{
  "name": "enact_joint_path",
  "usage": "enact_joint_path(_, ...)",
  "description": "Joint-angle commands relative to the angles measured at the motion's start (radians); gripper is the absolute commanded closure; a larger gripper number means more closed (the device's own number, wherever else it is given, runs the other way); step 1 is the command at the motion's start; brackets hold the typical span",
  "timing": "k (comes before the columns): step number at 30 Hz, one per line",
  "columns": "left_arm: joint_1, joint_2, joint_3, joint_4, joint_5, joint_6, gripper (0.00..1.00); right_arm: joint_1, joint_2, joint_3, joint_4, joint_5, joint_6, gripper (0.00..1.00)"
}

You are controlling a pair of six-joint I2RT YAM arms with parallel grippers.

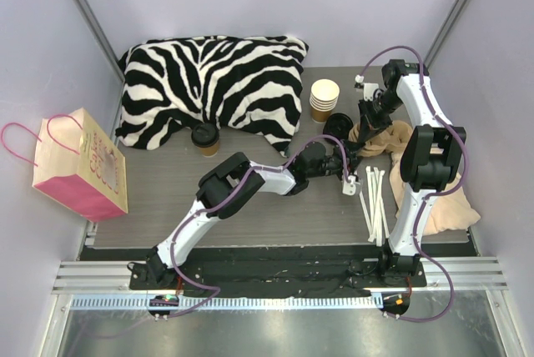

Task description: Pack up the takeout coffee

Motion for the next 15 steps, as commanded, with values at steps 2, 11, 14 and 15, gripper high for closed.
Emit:
enact_joint_path(2, 0.004, -0.011, -0.022, 0.048, 0.016, 0.006, 0.47, -0.004, -0.045, 0.045, -0.107, -0.016, -0.006, 0.99)
enact_joint_path(11, 0.0, -0.048, -0.083, 0.085, 0.036, 0.031, 0.46, -0.004, -0.042, 0.044, -0.105, -0.015, -0.006, 0.99)
enact_joint_path(14, -0.002, -0.057, -0.094, 0.09, 0.034, 0.025, 0.46, -0.004, -0.044, 0.044, -0.105, -0.013, -0.004, 0.99)
enact_joint_path(15, -0.003, -0.057, -0.092, 0.09, 0.031, 0.022, 0.46, -0.004, -0.045, 0.044, -0.105, -0.013, -0.004, 0.99)
